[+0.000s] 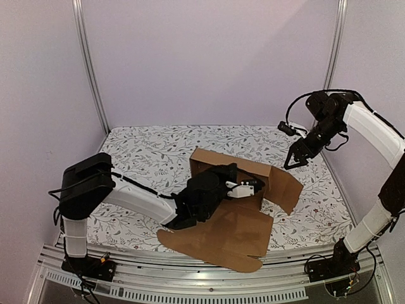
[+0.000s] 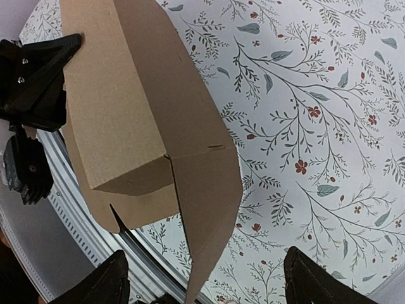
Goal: Fold the paper box
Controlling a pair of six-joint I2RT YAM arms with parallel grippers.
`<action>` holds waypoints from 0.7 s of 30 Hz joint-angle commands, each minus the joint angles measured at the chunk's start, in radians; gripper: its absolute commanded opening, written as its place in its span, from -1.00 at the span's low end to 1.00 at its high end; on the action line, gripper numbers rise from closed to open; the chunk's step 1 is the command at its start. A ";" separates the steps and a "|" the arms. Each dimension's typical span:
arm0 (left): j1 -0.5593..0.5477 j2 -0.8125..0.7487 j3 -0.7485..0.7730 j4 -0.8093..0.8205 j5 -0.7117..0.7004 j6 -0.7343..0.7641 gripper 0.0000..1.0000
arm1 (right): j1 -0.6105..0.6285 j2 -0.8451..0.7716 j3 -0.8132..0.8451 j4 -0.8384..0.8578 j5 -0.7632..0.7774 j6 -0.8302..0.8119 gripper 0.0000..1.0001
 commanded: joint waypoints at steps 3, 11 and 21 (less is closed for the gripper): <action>-0.013 0.150 0.022 0.542 -0.119 0.320 -1.00 | -0.005 -0.015 -0.031 -0.049 -0.010 -0.003 0.66; 0.093 0.089 -0.011 0.460 -0.191 0.294 -1.00 | -0.033 0.054 -0.040 0.018 0.008 -0.085 0.66; 0.139 0.057 0.054 0.080 -0.216 0.088 -0.59 | -0.135 0.276 0.241 -0.141 -0.181 -0.282 0.66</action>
